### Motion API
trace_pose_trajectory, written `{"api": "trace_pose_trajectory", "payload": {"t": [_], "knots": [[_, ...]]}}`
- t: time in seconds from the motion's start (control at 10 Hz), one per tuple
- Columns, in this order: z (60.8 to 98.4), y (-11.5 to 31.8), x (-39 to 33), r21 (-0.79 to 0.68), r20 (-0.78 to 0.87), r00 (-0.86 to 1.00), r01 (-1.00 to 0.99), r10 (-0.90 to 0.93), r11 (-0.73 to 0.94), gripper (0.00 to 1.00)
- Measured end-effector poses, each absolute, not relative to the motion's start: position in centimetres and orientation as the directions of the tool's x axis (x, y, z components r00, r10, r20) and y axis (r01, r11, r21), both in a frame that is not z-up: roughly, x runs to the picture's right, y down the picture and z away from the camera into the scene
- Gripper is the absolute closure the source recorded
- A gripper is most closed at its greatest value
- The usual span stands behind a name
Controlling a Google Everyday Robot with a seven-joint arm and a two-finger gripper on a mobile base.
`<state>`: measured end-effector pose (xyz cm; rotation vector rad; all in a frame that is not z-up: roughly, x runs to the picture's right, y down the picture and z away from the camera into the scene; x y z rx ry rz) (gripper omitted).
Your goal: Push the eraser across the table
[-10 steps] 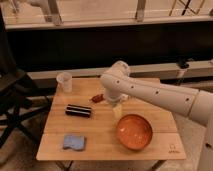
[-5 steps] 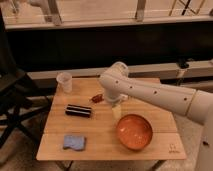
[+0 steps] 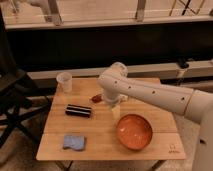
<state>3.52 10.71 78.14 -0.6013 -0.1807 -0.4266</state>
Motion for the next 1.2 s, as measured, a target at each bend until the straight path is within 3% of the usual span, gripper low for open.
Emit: {"api": "trace_pose_trajectory", "payload": {"t": [1.0, 1.2], "knots": [[78.95, 11.35, 3.05, -0.513, 0.303, 0.888, 0.458, -0.347, 0.726, 0.20], [79.11, 11.55, 3.00, -0.515, 0.305, 0.886, 0.462, -0.349, 0.722, 0.24]]}}
